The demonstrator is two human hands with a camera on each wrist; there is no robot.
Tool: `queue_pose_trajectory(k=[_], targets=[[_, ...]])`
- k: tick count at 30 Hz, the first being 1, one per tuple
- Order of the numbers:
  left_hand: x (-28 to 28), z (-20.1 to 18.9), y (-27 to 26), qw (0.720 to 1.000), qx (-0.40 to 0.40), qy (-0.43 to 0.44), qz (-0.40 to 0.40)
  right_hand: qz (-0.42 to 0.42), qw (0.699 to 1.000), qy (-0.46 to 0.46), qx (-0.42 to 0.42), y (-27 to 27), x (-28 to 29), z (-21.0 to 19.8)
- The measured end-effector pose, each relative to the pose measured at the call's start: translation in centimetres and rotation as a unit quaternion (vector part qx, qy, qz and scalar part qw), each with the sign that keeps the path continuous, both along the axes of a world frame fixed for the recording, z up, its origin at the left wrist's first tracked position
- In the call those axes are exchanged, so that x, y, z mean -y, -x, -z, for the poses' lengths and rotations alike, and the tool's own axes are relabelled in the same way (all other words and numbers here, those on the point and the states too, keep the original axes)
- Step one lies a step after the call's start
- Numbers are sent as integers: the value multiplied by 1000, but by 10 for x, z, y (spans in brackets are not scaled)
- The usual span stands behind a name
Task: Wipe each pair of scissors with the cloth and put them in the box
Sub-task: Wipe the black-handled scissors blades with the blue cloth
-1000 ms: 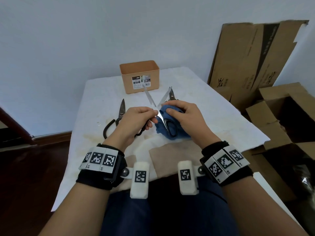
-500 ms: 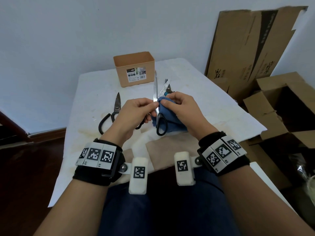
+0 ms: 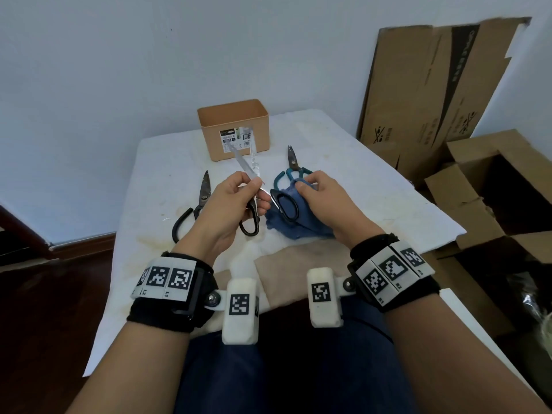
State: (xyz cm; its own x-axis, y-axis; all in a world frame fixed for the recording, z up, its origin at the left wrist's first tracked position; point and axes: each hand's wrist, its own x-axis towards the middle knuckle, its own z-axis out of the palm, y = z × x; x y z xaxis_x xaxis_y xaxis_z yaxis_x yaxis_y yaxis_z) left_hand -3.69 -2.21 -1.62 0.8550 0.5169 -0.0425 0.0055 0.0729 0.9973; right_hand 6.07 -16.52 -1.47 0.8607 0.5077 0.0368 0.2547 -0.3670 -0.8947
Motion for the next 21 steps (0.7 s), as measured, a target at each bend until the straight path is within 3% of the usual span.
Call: queue_pose_trajectory(k=[5,16,21], targets=[[2,2,-2,1000,18,20,-6,-20,999,34,4,3,-3,-1],[1,-4,2,999,-33,-1,36,12,1000,-8,-3,-1,1,7],[-1,-3,6,999,-45,-16,23,26,997,-56,39,-3,3,9]])
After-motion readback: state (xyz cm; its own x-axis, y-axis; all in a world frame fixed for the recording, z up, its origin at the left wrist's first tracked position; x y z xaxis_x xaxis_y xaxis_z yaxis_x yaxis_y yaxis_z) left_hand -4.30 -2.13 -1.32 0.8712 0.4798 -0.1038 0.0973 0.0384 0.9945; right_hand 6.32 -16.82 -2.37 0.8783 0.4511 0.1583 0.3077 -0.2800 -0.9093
